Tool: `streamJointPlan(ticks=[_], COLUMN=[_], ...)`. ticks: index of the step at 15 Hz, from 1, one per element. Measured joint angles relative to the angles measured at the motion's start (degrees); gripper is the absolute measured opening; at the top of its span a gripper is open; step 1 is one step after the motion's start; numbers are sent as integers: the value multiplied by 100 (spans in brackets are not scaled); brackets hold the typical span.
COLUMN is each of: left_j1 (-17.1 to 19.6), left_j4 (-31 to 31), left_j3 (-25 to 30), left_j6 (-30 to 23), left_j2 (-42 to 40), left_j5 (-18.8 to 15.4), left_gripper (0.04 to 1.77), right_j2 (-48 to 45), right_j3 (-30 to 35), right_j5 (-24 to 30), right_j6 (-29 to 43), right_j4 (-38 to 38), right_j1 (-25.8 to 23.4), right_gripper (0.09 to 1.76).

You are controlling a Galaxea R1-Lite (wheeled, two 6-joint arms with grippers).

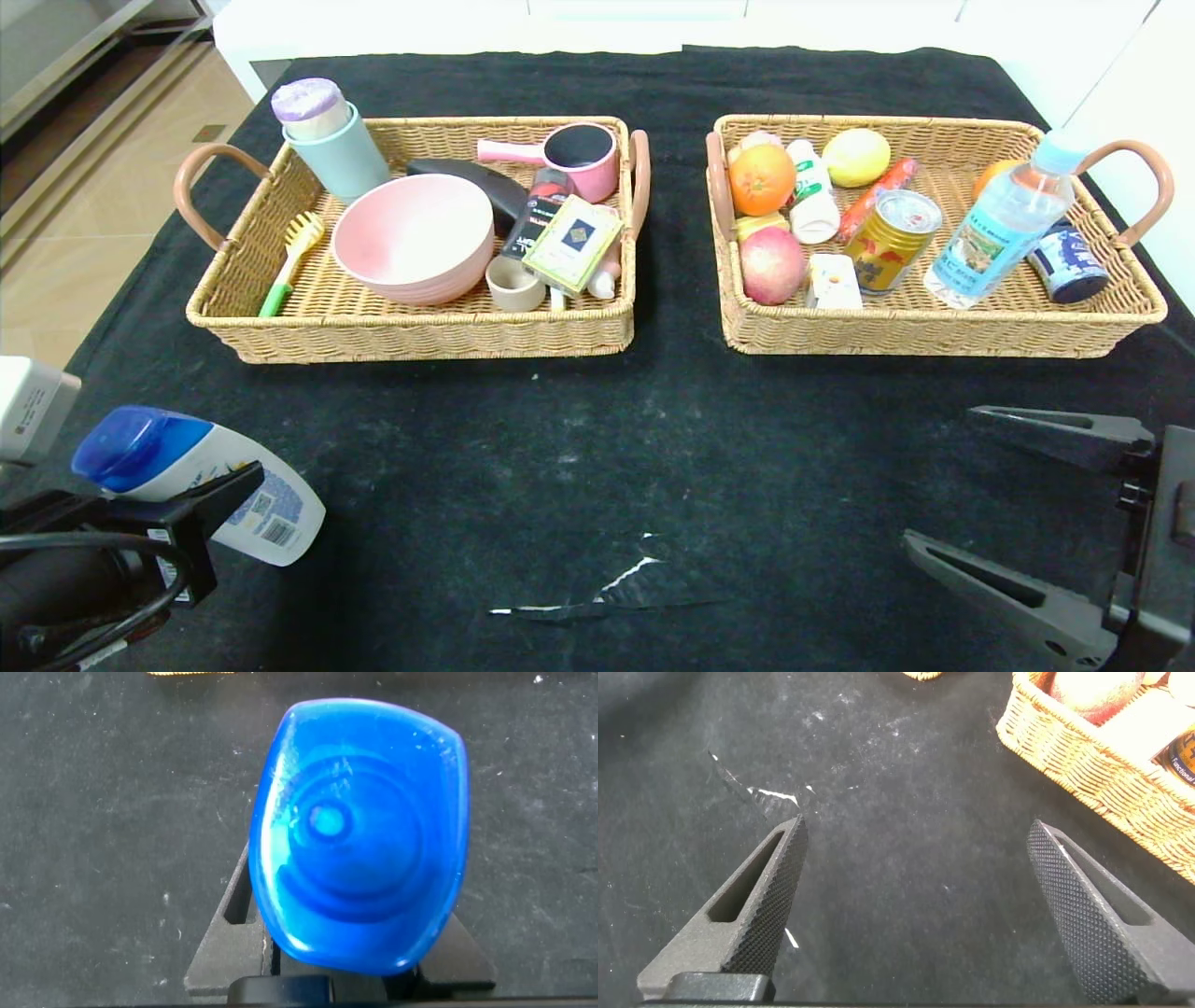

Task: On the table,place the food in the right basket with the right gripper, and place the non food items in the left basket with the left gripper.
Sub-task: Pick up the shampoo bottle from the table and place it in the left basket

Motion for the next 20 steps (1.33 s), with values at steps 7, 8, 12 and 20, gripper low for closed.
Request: streamJointPlan(ticks=[7,8,12,20], left_j1=[-4,-4,2,127], left_j4=[155,271,902,913], left_j3=[-213,-340,-1182,-2985], left_j6=[23,15,0,32], left_j2=[-227,-284,-456,633], left_j5=[-41,-66,-183,-199], left_gripper=[62,62,62,62], right_j2=[-15,-17,-45,-133], right_j3=[0,0,0,-13], right_j5=[0,-2,-5,-7], right_j6=[2,2,6,11], right_j4=[-2,-2,-6,-9], right_j1=[0,-5,-7,-21], right_gripper=[171,171,171,171])
